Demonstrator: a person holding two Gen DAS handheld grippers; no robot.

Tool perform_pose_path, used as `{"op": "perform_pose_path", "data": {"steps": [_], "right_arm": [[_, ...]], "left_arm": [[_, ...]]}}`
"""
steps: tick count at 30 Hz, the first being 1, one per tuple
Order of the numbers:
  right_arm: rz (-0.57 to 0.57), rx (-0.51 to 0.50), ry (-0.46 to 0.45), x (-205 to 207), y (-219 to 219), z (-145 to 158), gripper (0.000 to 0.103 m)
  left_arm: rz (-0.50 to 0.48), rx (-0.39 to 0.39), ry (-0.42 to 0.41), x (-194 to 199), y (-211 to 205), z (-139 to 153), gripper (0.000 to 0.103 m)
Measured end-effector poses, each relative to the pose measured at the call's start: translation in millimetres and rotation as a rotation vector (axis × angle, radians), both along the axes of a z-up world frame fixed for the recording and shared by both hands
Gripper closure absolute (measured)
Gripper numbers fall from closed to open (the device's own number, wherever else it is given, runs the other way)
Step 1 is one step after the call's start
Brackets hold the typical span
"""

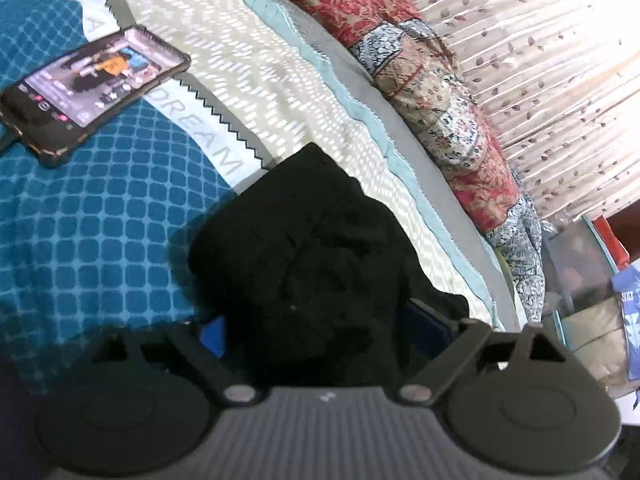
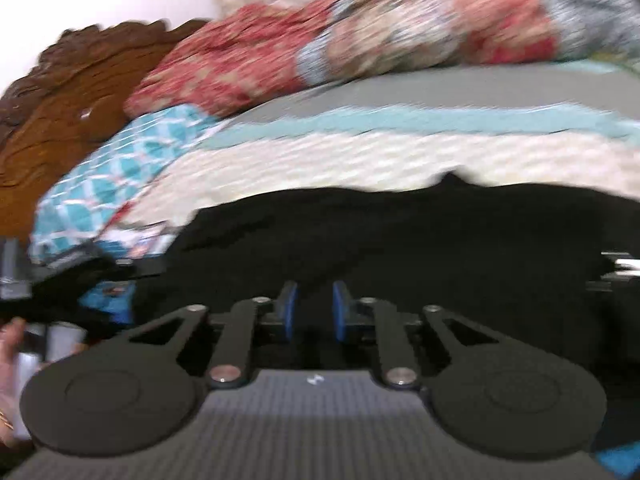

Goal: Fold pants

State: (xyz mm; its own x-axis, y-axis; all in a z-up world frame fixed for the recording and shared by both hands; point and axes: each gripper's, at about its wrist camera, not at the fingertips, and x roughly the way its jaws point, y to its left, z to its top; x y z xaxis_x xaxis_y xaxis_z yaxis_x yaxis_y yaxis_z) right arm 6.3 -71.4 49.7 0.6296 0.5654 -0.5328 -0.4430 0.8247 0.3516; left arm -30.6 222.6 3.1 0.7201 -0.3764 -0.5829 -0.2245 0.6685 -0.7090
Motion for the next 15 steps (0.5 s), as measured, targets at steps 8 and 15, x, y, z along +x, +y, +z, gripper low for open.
{"op": "perform_pose_path", "data": {"steps": [8,15], "right_arm": [[0.002,0.132,0.370,63.4,76.2,-67.2,0.100],[-0.046,0.326,0.515,60.8,59.3,-74.5,0.103]], "left_arm": [[0.011,0.015,-0.014,-6.5,15.6,-12.8,0.075],[-0.124,0.206,-0.185,-13.4,-37.8,31.6,0.079]]}}
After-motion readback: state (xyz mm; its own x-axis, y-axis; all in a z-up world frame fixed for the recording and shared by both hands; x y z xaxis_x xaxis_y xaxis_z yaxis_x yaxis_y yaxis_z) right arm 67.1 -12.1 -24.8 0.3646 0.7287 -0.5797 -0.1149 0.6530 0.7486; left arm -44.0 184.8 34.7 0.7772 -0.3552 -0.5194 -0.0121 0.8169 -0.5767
